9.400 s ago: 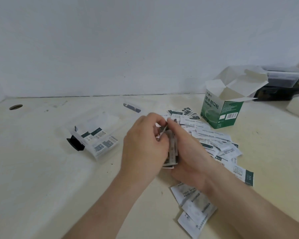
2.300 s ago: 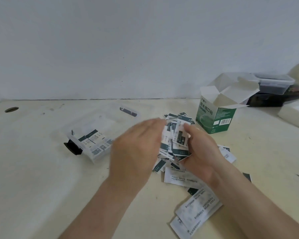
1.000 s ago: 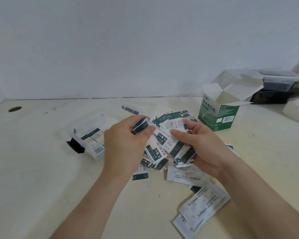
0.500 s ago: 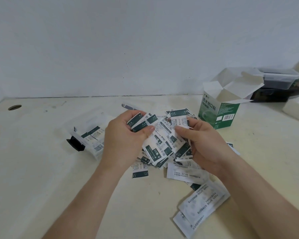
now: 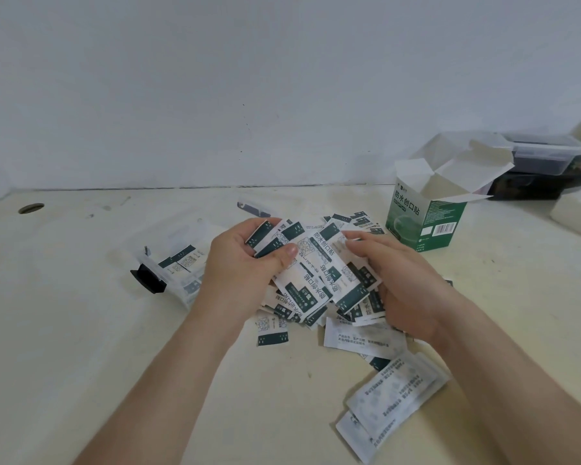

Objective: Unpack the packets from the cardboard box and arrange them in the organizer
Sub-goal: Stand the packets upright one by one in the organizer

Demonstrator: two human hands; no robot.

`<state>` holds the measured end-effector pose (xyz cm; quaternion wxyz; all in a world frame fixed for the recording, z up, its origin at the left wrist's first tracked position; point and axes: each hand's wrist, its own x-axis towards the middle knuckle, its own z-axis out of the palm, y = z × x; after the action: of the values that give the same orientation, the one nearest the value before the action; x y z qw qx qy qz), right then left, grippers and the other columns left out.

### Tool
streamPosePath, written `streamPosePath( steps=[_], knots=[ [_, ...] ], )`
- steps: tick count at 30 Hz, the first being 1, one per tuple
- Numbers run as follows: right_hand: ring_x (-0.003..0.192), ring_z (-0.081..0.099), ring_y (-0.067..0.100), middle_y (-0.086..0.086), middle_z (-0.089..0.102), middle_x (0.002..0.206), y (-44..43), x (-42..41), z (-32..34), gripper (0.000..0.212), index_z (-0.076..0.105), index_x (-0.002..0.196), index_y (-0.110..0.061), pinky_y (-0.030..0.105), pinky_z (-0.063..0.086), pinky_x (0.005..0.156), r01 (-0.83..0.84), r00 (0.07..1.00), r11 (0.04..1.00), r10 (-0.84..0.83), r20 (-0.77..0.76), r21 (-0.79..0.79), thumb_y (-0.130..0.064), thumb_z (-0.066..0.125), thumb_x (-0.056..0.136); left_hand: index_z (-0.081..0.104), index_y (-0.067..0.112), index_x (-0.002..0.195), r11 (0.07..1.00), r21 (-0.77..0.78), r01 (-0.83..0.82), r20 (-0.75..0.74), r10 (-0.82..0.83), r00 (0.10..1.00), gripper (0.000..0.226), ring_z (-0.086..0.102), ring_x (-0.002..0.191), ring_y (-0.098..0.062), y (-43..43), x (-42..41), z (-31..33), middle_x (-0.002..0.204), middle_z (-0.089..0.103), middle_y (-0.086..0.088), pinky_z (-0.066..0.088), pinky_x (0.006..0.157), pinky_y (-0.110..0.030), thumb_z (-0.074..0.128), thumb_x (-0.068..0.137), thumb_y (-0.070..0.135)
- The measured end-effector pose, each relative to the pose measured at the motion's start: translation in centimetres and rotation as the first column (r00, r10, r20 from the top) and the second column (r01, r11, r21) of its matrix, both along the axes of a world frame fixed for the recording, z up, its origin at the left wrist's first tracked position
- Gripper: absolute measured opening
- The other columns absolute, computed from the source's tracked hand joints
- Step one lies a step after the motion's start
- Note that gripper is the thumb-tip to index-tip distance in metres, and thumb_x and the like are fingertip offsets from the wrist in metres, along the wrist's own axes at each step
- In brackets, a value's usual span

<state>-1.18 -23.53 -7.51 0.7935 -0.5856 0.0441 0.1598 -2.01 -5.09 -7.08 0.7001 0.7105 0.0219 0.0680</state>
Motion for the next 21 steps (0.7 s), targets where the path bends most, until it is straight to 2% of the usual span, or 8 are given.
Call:
streamPosePath(
  steps=[4,6,8,10,13,16,18,21],
  knots=[
    [0.088,0.069,0.033,0.024,0.071,0.106,-0.1,-0.4,-0.2,0.022,0.061,0.116,-0.006,0.052,0.054,0.083,-0.228,0.972,0.971,0.231,0.047,-0.069,-0.010,0.052,0.097,0.068,0.018,0.103,0.998,0.062,-0.013,0.022,0.012,1.000,0.027,0.073,0.083,-0.020,-0.1,0.1,-0.3,0.088,0.076,0.000,0.059,0.075,-0.037,0.072,0.081,0.003],
    [0.082,0.070,0.030,0.023,0.071,0.100,-0.3,-0.2,-0.3,0.019,0.060,0.112,-0.002,0.044,0.058,0.073,-0.180,0.974,0.973,0.197,0.114,-0.145,-0.007,0.051,0.097,0.067,0.019,0.105,0.997,0.076,-0.013,0.022,0.011,1.000,0.027,0.072,0.085,-0.021,0.0,0.2,-0.3,0.089,0.076,-0.001,0.058,0.078,-0.040,0.072,0.082,0.004],
    [0.082,0.072,0.026,0.018,0.073,0.094,-0.8,0.1,-0.1,0.015,0.059,0.107,0.000,0.034,0.060,0.067,-0.029,0.976,0.977,0.073,0.205,-0.209,-0.005,0.052,0.095,0.067,0.020,0.106,0.995,0.098,-0.019,0.029,0.016,0.999,0.028,0.072,0.084,-0.020,0.2,0.3,-0.4,0.090,0.075,-0.001,0.058,0.081,-0.043,0.071,0.083,0.005],
    [0.082,0.073,0.026,0.016,0.074,0.091,-1.7,0.3,0.3,0.014,0.061,0.103,0.003,0.029,0.060,0.062,0.055,0.971,0.988,-0.019,0.240,-0.145,-0.002,0.058,0.090,0.066,0.022,0.107,0.991,0.135,-0.021,0.029,0.018,0.999,0.028,0.072,0.082,-0.018,0.2,0.4,-0.6,0.089,0.075,0.001,0.057,0.082,-0.043,0.071,0.083,0.007],
    [0.064,0.069,0.021,0.017,0.074,0.085,-2.2,0.0,1.0,0.018,0.064,0.096,0.005,0.024,0.056,0.050,-0.012,0.974,0.992,0.040,0.221,-0.128,-0.001,0.067,0.080,0.066,0.026,0.102,0.978,0.208,-0.014,0.031,0.008,0.999,0.024,0.071,0.079,-0.017,0.0,0.4,-1.0,0.087,0.074,0.003,0.057,0.082,-0.045,0.071,0.084,0.010],
    [0.056,0.065,0.021,0.020,0.072,0.079,-1.1,-0.4,0.7,0.020,0.065,0.097,0.006,0.024,0.052,0.046,-0.111,0.960,0.960,0.171,0.223,-0.257,-0.003,0.071,0.080,0.067,0.029,0.098,0.966,0.257,-0.003,0.023,-0.003,1.000,0.023,0.071,0.080,-0.017,-0.3,0.4,-1.2,0.086,0.074,0.006,0.057,0.079,-0.048,0.071,0.084,0.011],
    [0.058,0.066,0.022,0.015,0.072,0.075,0.0,-0.6,0.2,0.015,0.067,0.092,0.001,0.026,0.050,0.047,-0.095,0.942,0.911,0.212,0.259,-0.401,-0.007,0.074,0.082,0.068,0.028,0.097,0.972,0.237,0.008,-0.002,-0.008,1.000,0.024,0.072,0.080,-0.020,-0.4,0.3,-1.3,0.087,0.074,0.005,0.058,0.076,-0.049,0.066,0.086,0.007],
    [0.058,0.070,0.020,0.005,0.074,0.070,0.9,-0.8,0.0,0.013,0.067,0.082,-0.010,0.026,0.052,0.047,-0.001,0.952,0.831,0.172,0.255,-0.556,-0.014,0.079,0.079,0.066,0.021,0.101,0.992,0.117,0.043,-0.066,-0.035,0.997,0.015,0.071,0.083,-0.026,-0.5,0.1,-1.3,0.089,0.075,-0.003,0.057,0.075,-0.054,0.056,0.095,0.011]
  ],
)
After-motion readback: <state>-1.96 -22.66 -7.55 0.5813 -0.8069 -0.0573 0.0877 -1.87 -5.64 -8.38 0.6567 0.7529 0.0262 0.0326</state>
